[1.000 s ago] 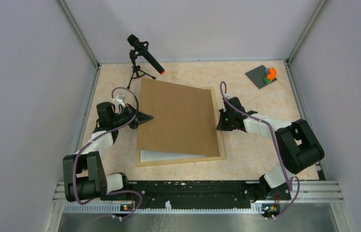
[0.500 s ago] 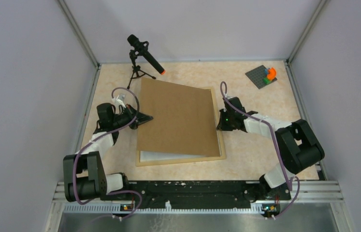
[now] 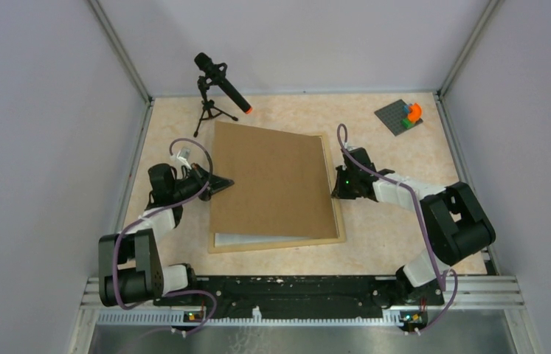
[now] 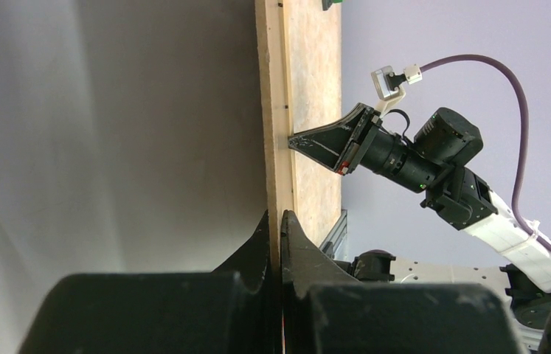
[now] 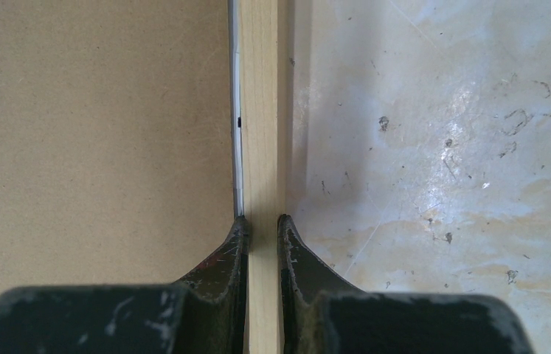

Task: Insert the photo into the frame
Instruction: Place the photo frame item in the photo frame.

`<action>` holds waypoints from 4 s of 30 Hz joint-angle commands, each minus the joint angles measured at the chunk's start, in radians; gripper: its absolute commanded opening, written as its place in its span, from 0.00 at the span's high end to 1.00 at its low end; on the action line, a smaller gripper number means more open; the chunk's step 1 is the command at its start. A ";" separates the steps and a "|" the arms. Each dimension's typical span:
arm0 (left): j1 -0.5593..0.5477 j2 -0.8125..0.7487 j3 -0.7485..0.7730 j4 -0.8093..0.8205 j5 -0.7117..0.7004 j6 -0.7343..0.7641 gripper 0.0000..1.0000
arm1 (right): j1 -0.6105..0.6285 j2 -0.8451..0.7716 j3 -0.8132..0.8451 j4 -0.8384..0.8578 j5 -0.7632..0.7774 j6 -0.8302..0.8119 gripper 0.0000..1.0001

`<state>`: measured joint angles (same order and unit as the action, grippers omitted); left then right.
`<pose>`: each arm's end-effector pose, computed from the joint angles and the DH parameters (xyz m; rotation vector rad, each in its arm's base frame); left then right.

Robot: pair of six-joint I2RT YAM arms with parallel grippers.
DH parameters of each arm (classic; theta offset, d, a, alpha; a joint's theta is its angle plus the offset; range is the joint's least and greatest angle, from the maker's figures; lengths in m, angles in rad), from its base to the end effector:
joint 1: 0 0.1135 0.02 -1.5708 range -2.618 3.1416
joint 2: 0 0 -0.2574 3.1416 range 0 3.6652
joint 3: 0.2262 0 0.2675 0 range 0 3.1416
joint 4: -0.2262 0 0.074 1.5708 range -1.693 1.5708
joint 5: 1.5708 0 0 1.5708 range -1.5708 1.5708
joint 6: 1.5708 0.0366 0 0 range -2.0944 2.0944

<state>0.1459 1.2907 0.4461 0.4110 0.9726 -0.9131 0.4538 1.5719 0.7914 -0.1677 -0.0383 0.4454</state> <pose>0.2544 0.0068 0.1660 -0.4236 2.0502 -1.4466 0.2800 0.1381 0.1403 -0.0266 2.5676 0.4033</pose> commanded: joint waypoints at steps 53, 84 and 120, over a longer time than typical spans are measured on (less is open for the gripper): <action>-0.021 0.119 -0.002 0.135 -0.042 0.080 1.00 | -0.098 -0.029 -0.041 0.057 -0.337 0.094 0.64; -0.269 0.160 0.382 -0.743 -0.749 0.475 0.37 | -0.098 0.002 -0.070 0.133 -0.389 0.058 0.67; -0.359 0.200 0.502 -0.936 -0.805 0.530 0.02 | -0.098 0.027 -0.061 0.157 -0.416 0.051 0.70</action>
<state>-0.1768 1.4635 0.9676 -0.5201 0.1345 -0.3882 0.3420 1.5990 0.7181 -0.0315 -0.4313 0.4934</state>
